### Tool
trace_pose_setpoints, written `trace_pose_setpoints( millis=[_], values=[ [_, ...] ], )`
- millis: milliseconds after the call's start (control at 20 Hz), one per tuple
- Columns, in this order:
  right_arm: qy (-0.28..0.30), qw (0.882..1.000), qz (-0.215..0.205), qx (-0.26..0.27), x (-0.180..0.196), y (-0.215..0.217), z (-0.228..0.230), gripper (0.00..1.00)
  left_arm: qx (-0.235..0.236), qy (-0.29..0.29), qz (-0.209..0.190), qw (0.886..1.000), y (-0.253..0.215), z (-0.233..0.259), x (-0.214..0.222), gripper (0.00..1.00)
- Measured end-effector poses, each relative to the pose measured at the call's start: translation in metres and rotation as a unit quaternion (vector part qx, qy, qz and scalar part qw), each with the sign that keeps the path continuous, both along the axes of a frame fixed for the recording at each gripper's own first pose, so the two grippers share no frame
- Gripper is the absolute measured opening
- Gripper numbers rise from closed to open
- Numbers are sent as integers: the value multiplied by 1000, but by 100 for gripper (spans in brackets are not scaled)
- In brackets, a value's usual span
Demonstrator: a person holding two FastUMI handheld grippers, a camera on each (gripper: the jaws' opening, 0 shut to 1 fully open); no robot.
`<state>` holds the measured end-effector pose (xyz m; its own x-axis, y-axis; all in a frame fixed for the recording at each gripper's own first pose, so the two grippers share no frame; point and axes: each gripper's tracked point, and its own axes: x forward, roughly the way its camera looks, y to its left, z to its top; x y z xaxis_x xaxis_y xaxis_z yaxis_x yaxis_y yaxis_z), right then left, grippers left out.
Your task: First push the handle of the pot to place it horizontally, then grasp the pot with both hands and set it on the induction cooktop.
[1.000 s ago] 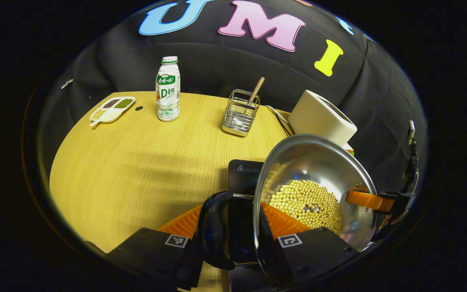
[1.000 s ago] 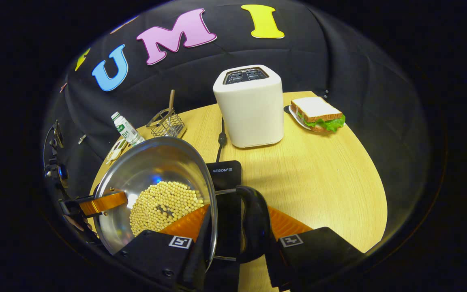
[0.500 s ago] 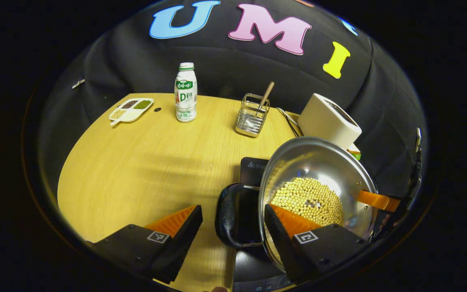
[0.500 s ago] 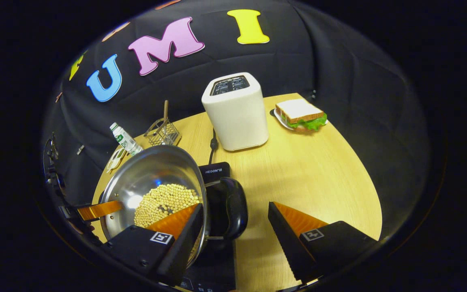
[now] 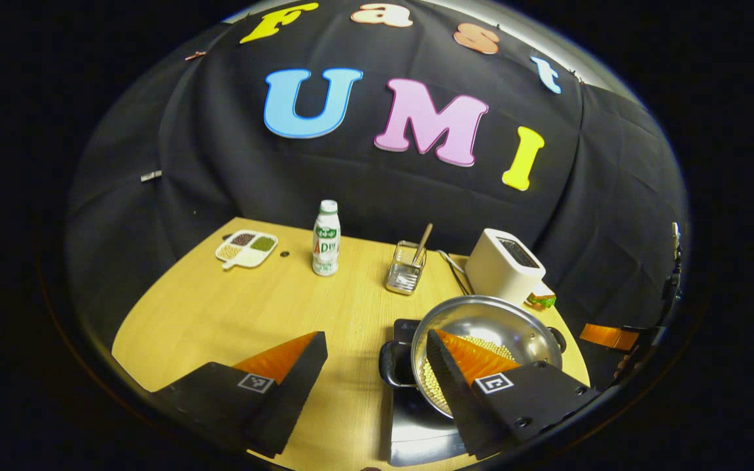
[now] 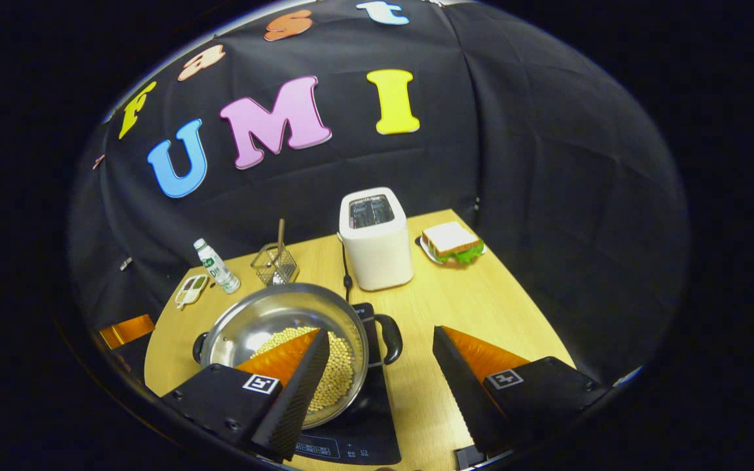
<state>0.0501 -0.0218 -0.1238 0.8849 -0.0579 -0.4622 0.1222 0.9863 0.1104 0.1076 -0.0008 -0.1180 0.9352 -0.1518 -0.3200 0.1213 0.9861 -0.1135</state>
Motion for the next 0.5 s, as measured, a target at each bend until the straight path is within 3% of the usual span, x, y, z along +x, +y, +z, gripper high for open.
trace_pose_setpoints(
  millis=[350, 500],
  values=[
    [-144, 989, -15, -31, -33, 11, 100, 99, 27, -103, 8, 994, 29, 65, -67, 95],
    [-185, 982, -13, -40, -60, 17, 119, 98, 61, -176, 44, 982, 57, 100, -100, 95]
  ],
)
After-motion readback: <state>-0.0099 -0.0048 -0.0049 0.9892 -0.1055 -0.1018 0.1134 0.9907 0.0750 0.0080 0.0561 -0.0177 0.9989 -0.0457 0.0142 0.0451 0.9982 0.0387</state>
